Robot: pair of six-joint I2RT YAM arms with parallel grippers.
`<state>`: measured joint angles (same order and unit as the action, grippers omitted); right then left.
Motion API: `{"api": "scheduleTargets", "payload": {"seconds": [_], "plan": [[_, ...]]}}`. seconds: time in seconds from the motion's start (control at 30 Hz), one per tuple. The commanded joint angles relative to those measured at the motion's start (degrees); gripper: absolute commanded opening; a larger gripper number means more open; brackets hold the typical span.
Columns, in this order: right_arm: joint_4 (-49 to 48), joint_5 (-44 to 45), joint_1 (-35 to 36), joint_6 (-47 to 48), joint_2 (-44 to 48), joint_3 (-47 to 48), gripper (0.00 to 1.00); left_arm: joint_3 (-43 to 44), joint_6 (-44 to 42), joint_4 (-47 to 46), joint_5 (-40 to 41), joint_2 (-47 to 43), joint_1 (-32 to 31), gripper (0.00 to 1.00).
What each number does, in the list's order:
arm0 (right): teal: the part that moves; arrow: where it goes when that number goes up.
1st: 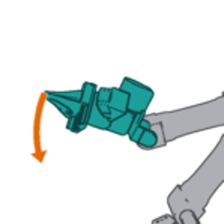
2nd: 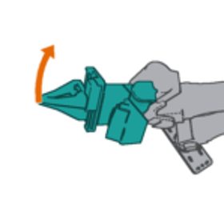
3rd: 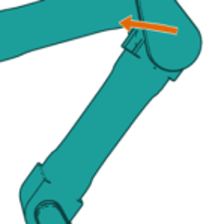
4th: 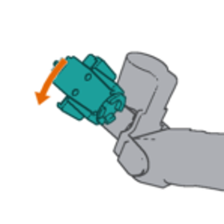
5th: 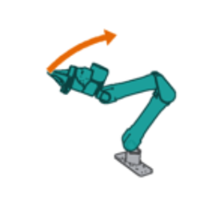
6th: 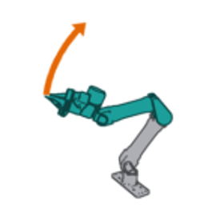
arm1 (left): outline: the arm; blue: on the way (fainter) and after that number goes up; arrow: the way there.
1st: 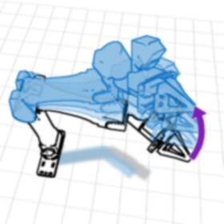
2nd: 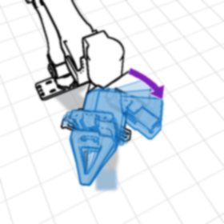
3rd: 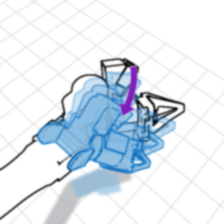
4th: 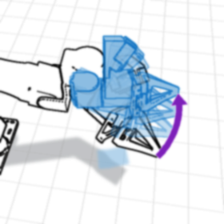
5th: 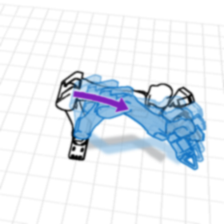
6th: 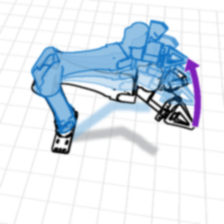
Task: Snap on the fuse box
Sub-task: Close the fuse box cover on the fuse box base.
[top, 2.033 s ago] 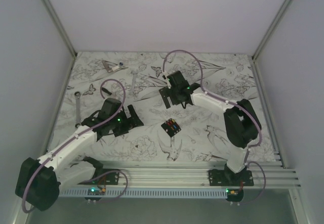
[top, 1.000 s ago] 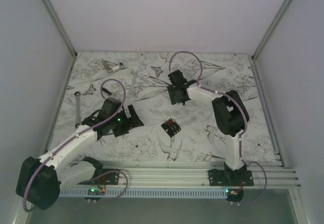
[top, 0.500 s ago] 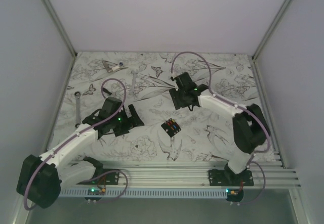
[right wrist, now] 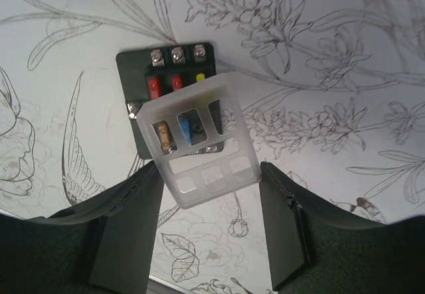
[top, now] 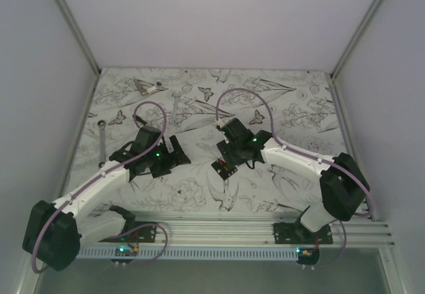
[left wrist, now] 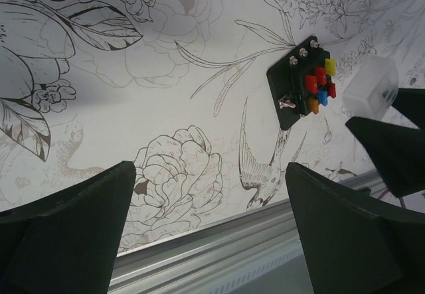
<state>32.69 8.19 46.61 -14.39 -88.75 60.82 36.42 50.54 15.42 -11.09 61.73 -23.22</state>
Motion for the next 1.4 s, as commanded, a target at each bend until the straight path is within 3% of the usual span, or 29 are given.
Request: {"api": "scheduleTargets", "payload": {"seconds": [0.0,0.63,0.93,1.1,1.2,1.37], "plan": [[-0.77,2.85,2.29,-3.53,-0.09,-0.37,0.46,1.25,0.61,-0.34,-0.97,1.37,-0.74,1.0],[-7.15,4.32,4.86,-7.89,-6.83,-2.56,0.5,1.63,1.22,-1.09,-0.43,2.4,-2.42,1.0],[-6.74,3.94,5.17,-8.37,-4.82,-2.41,0.69,2.13,1.28,-1.49,-0.36,3.63,-3.2,1.0],[-5.82,3.87,4.78,-7.28,-2.25,-2.2,0.74,3.25,1.13,-1.97,-0.2,5.22,-4.05,1.0],[-5.26,3.18,3.61,-6.9,-0.52,-2.47,0.73,4.41,1.05,-2.47,-0.26,7.03,-4.43,0.99],[-5.99,-2.97,-2.46,-6.7,4.02,-5.83,0.63,7.5,0.93,-5.67,-2.36,13.55,-5.26,0.95]]}}
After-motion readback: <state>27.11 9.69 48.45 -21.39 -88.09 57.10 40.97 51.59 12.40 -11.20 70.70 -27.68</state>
